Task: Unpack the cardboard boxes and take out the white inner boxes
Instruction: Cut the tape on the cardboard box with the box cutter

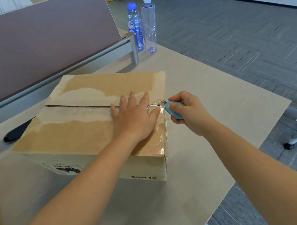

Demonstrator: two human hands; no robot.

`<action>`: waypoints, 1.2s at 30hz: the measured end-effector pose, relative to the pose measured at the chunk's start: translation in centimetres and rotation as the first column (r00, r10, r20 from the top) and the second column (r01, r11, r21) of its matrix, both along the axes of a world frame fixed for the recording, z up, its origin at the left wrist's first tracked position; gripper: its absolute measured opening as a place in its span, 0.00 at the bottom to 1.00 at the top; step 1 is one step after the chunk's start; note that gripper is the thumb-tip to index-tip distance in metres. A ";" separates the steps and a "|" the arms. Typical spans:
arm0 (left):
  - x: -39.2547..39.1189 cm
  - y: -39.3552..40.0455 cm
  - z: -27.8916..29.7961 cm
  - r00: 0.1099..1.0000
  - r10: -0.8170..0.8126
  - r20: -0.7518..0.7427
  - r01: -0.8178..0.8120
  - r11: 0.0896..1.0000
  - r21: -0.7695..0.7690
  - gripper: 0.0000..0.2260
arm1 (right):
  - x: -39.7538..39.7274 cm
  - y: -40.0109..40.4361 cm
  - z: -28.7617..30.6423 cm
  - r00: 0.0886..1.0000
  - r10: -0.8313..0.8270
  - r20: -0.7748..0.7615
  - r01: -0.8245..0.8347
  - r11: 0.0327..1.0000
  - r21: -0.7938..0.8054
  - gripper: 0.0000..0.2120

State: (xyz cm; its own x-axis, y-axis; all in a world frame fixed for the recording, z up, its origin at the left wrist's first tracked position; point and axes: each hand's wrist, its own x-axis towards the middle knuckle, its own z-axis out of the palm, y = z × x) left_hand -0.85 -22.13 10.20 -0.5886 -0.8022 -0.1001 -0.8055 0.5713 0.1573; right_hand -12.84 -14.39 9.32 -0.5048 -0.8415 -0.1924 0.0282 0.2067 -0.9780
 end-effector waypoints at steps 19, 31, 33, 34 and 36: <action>0.0 0.0 0.0 1.000 0.005 -0.004 -0.005 1.000 -0.007 0.26 | 1.5 2.3 -0.9 0.991 -0.011 0.131 0.018 0.999 -0.050 0.08; 0.4 0.1 -0.1 1.000 -0.003 -0.007 0.003 1.000 -0.006 0.26 | 2.5 2.0 0.2 0.972 -0.199 0.127 0.206 0.978 -0.040 0.10; 0.3 0.1 0.0 1.000 -0.002 -0.009 0.002 1.000 -0.007 0.26 | 2.8 1.6 0.3 0.976 -0.187 0.107 0.191 0.981 -0.025 0.06; 0.3 0.1 0.0 1.000 -0.002 -0.009 0.002 1.000 -0.010 0.26 | 3.0 1.4 0.3 0.977 -0.188 0.104 0.190 0.982 -0.014 0.04; 0.3 0.1 0.0 1.000 -0.004 -0.008 0.004 1.000 -0.015 0.26 | 3.1 1.2 0.2 0.973 -0.210 0.098 0.211 0.977 0.003 0.05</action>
